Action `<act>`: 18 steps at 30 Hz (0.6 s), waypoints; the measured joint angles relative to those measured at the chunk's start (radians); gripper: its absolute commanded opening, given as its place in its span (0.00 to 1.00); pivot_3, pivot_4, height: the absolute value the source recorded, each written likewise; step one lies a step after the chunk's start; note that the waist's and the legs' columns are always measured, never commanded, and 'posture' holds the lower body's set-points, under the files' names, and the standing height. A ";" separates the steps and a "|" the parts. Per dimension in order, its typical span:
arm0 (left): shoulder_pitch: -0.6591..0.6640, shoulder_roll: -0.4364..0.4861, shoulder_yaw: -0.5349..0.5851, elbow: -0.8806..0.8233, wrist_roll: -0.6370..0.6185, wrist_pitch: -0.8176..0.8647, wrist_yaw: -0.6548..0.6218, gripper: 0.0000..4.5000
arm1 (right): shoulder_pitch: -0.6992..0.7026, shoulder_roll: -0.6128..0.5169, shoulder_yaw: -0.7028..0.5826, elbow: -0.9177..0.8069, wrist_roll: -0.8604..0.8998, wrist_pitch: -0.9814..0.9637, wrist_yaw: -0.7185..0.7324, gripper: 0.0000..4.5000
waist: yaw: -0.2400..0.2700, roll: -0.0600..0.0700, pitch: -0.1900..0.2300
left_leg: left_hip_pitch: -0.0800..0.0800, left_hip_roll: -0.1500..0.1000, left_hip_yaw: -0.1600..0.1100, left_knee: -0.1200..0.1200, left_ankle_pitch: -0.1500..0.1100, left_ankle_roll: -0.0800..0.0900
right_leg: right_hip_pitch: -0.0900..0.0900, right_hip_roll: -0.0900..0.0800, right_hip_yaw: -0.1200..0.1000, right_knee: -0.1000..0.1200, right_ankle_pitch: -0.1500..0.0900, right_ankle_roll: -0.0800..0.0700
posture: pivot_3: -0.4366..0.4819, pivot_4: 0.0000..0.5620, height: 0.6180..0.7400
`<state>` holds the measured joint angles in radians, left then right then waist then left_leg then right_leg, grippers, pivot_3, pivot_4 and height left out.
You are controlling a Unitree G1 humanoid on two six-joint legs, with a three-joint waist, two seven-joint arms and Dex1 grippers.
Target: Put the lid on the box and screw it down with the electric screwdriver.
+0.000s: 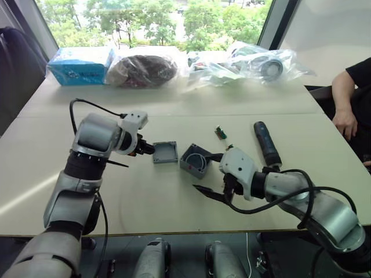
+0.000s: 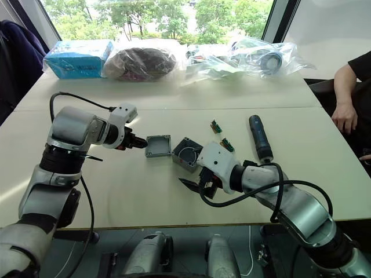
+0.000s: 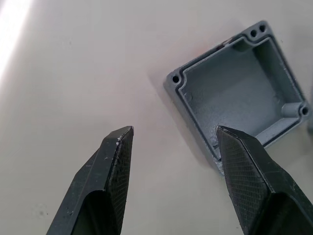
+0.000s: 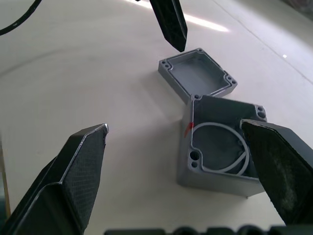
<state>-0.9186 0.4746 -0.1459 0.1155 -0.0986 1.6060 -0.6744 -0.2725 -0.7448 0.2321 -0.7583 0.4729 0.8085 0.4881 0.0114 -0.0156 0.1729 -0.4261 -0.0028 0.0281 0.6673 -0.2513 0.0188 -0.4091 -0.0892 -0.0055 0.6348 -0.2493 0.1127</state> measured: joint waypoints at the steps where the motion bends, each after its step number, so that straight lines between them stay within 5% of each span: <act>1: 0.000 -0.008 -0.001 0.011 -0.005 0.000 0.009 0.60 | 0.000 0.009 -0.004 -0.008 0.000 0.002 -0.007 1.00 | 0.000 0.000 0.000 | 0.000 0.000 0.000 0.000 0.000 0.000 | 0.000 0.000 0.000 0.000 0.000 0.000 | 0.48 0.27 1.00; 14: -0.066 -0.034 -0.054 0.176 -0.058 -0.087 0.083 0.60 | 0.056 0.077 -0.018 -0.073 -0.020 0.082 -0.100 1.00 | 0.002 0.000 -0.001 | 0.001 0.000 0.000 0.000 0.000 0.000 | 0.001 0.000 0.000 0.000 0.000 0.000 | 0.48 0.27 1.00; 18: -0.076 -0.064 -0.052 0.224 -0.053 -0.149 0.122 0.39 | 0.073 0.085 -0.030 -0.077 -0.021 0.096 -0.110 1.00 | 0.004 0.000 -0.002 | 0.002 -0.001 0.000 0.000 0.000 0.000 | 0.003 -0.001 0.000 0.000 0.000 0.000 | 0.48 0.27 1.00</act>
<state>-0.9944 0.4106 -0.1982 0.3399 -0.1513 1.4575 -0.5526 -0.1992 -0.6600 0.2017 -0.8358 0.4517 0.9050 0.3779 0.0149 -0.0152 0.1709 -0.4237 -0.0036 0.0281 0.6672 -0.2513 0.0186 -0.4066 -0.0900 -0.0056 0.6348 -0.2493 0.1125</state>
